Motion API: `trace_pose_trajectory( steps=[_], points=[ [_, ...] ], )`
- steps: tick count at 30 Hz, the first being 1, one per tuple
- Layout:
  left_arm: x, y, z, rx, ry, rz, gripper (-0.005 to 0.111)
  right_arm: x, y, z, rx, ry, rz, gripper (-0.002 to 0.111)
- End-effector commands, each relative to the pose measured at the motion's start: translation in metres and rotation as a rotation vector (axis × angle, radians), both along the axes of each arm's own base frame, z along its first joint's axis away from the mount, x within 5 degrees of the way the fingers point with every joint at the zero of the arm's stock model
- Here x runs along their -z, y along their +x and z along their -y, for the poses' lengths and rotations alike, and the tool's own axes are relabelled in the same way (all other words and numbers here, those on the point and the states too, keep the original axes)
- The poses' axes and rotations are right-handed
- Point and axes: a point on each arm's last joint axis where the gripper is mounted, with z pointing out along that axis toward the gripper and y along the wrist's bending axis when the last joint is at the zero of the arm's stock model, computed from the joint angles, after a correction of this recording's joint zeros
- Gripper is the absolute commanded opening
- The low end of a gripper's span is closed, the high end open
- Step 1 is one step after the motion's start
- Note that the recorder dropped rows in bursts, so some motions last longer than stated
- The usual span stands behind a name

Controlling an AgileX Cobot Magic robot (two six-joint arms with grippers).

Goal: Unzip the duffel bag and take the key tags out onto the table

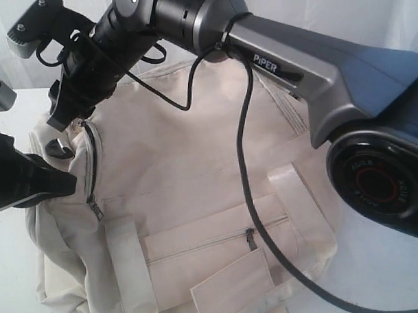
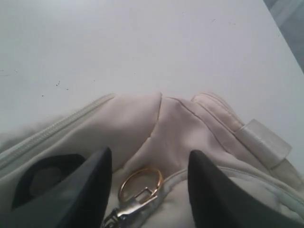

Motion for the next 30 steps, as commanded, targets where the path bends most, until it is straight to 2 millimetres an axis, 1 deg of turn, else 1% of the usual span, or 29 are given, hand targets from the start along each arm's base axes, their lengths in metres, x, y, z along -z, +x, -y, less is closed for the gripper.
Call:
trace_pose_trajectory(
  steps=[1,6,8,14,19,22,30],
  points=[
    [0.002,-0.006,0.003,0.027,-0.017,-0.039,0.000,0.004,0.003,-0.003,0.011,0.014,0.002,0.048],
    [0.002,-0.006,0.003,0.028,-0.017,-0.040,0.000,0.011,0.004,-0.004,0.023,0.005,-0.020,0.047],
    [0.002,-0.006,0.003,0.028,-0.017,-0.040,0.000,0.014,0.004,-0.005,0.023,0.000,-0.024,0.044],
    [0.002,-0.006,0.003,0.028,-0.017,-0.040,0.000,0.019,0.002,-0.003,0.003,-0.045,-0.052,0.020],
    [0.002,-0.006,0.003,0.028,-0.017,-0.040,0.000,0.019,0.001,-0.003,0.001,-0.048,-0.055,0.001],
    [0.002,-0.006,0.003,0.028,-0.017,-0.040,0.000,0.017,0.003,-0.003,0.004,-0.042,-0.047,0.000],
    [0.002,-0.006,0.003,0.027,-0.019,-0.041,0.000,-0.006,0.004,-0.001,0.027,0.032,0.014,0.000]
  ],
)
